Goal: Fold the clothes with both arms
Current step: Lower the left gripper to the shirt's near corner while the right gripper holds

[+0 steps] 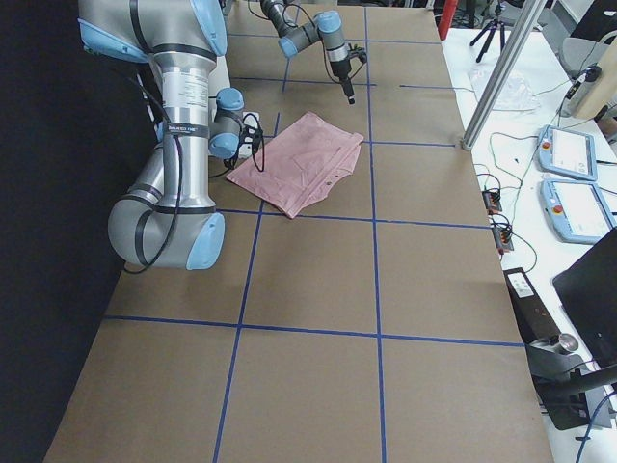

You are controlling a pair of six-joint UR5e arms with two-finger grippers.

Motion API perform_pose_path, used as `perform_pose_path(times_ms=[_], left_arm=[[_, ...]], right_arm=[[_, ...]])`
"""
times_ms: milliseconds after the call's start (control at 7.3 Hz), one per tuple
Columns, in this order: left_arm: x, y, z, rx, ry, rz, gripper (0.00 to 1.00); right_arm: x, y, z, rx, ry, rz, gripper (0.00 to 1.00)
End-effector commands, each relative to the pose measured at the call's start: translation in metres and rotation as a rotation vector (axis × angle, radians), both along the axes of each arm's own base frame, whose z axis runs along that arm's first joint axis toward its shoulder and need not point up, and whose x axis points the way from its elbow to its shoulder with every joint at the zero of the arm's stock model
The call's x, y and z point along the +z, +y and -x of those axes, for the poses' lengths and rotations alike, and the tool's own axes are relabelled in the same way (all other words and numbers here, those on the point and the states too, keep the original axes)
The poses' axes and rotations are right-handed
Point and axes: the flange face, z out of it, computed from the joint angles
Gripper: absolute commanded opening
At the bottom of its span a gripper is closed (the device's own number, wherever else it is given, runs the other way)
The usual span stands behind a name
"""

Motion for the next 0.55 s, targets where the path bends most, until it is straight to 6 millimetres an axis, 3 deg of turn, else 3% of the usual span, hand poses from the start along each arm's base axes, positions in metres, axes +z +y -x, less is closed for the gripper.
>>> perform_pose_path(times_ms=[0, 137, 411], left_arm=[[0.008, 0.069, -0.023, 0.016, -0.052, 0.151, 1.0], [0.035, 0.094, -0.038, 0.024, -0.078, 0.205, 1.0], [0.059, 0.12, -0.06, 0.016, -0.116, 0.246, 0.98]], right_arm=[[-0.029, -0.056, -0.018, 0.146, -0.066, -0.014, 1.0], [-0.033, -0.071, -0.023, 0.192, -0.074, -0.027, 1.0], [-0.032, -0.08, -0.025, 0.227, -0.069, -0.051, 1.0]])
